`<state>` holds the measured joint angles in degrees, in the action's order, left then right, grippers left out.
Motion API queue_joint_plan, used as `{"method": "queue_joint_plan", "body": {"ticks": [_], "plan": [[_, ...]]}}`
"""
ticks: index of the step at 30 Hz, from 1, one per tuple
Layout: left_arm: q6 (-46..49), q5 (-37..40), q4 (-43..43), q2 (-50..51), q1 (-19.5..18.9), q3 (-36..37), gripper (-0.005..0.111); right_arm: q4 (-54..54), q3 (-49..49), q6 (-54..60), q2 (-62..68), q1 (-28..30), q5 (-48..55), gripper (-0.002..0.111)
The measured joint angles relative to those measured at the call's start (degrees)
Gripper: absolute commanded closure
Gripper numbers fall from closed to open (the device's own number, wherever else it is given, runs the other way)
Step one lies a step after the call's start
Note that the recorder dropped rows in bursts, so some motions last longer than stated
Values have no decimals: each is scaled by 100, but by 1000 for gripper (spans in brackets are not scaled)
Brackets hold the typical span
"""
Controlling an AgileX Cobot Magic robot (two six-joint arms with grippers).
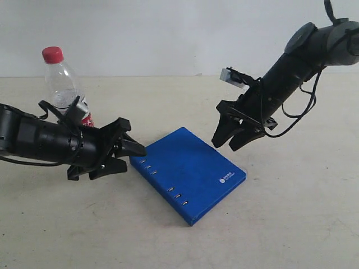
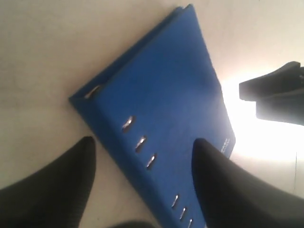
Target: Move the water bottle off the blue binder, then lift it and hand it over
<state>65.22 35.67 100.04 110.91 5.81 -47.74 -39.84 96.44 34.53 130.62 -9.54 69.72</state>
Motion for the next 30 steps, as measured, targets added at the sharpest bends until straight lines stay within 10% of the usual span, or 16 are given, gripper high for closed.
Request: {"method": "queue_joint_plan", "body": {"ticks": [30], "plan": [[289, 69, -10, 532, 115, -410, 50, -1165, 3, 369, 353, 29, 13, 61]]}}
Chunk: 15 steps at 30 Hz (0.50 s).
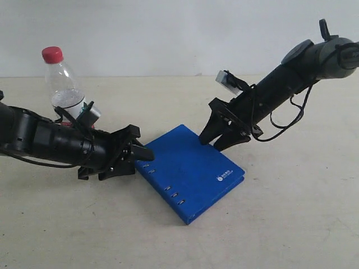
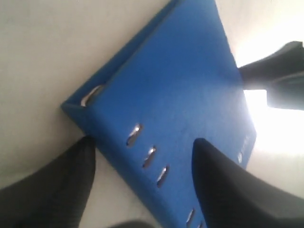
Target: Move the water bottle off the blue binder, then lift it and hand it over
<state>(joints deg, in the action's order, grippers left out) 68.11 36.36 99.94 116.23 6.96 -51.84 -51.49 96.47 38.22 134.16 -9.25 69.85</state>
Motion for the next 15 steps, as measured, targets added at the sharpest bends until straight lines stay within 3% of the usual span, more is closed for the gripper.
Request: {"method": "queue_joint_plan", "body": {"ticks": [10, 15], "plan": [[14, 52, -12, 24, -32, -489, 50, 12, 0, -511, -671, 0, -11, 61], [154, 548, -2, 24, -32, -632, 52, 35, 0, -621, -739, -76, -11, 61]]}}
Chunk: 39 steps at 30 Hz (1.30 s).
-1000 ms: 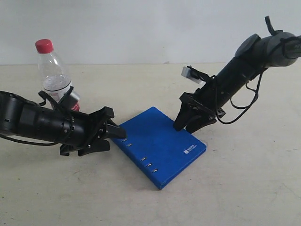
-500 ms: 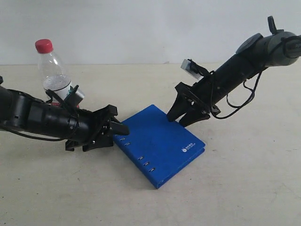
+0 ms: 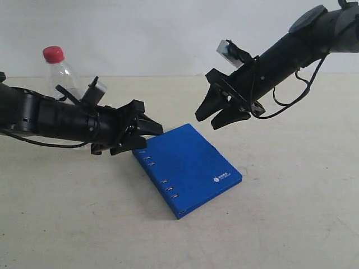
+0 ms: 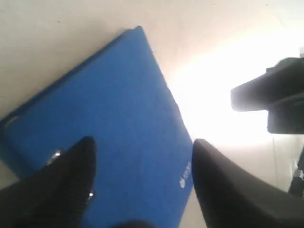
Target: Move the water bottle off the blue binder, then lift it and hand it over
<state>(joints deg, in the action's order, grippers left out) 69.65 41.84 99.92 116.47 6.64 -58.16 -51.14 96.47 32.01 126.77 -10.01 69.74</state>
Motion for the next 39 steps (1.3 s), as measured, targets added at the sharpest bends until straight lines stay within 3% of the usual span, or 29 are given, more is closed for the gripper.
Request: {"method": "queue_joint_plan", "body": {"ticks": [5, 10, 12, 14, 15, 21, 26, 29, 31, 36, 39], "plan": [[-223, 160, 0, 0, 11, 20, 79, 865, 0, -286, 0, 2, 11, 61], [-251, 152, 0, 0, 76, 343, 82, 1381, 0, -429, -30, 112, 11, 64], [-210, 137, 0, -27, 105, 519, 90, 1181, 0, -120, -167, 251, 11, 77], [-92, -17, -12, -147, 118, 658, 103, 960, 0, 117, -505, 463, -13, 97], [-9, -98, -12, -222, 127, 697, 102, 898, 0, 186, -701, 567, -13, 109], [391, -947, -12, -1302, 127, 958, 102, 774, 0, 253, -2697, 1383, -89, 108], [569, -1741, -12, -2574, 127, 1431, 102, 1355, -148, 298, -4396, 1417, -91, 108], [632, -2036, -1, -3423, 127, 1997, 102, 1512, -898, 487, -5484, 1338, -153, 108], [654, -2271, -1, -3866, 127, 2418, 102, 1676, -1775, 493, -6214, 1327, -738, 108], [758, -3327, -1, -4484, 127, 3125, 102, 2330, -4612, -563, -7882, 1327, -4288, 108], [953, -3453, -1, -4539, 127, 3204, 102, 2090, -6144, -1276, -8080, 1327, -5823, 108]]}}
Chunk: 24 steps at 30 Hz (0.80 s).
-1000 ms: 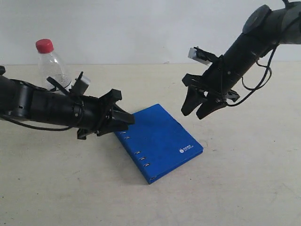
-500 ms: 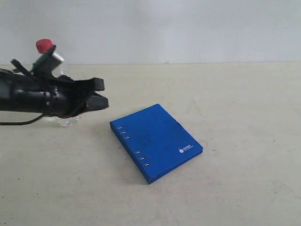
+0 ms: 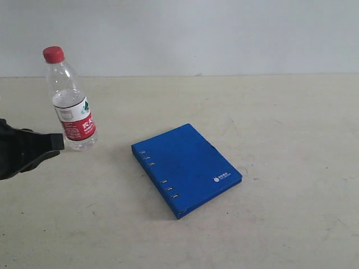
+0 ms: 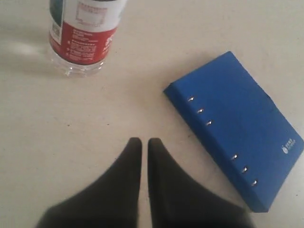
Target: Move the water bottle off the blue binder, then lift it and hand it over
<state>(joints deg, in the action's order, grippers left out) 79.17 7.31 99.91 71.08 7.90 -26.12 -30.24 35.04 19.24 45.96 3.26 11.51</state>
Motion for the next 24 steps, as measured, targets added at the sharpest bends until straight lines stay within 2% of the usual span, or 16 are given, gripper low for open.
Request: {"method": "queue_joint_plan", "body": {"ticks": [2, 5, 8, 10, 13, 15, 17, 20, 24], "plan": [[144, 177, 0, 48, 0, 10, 102, -386, -708, -297, 387, 0, -99, 108], [234, 671, 0, 237, 0, 10, 102, -838, -1089, -215, 1360, 0, 674, 108], [296, 1133, 0, 553, 0, 10, 102, -1543, -836, 935, 2380, 0, 1714, 108], [433, 1392, 0, 865, 0, 10, 101, -2217, -438, 1960, 3035, 0, 2329, 102], [565, 1772, 0, 1422, 0, 10, 90, -3105, 225, 3033, 3912, 0, 3044, 83], [589, 2044, 0, 1748, 0, 10, 75, -3363, 723, 3313, 4424, 0, 3446, 66], [599, 2337, 0, 2033, 0, -1, 61, -3470, 1181, 3435, 4935, 0, 3831, 56], [522, 2796, -11, 2389, 0, -70, 46, -3524, 1879, 3353, 5715, 0, 4326, 56], [189, 3100, -11, 2767, 0, -409, 45, -3537, 2816, 3124, 6724, -122, 4688, 56]]}}
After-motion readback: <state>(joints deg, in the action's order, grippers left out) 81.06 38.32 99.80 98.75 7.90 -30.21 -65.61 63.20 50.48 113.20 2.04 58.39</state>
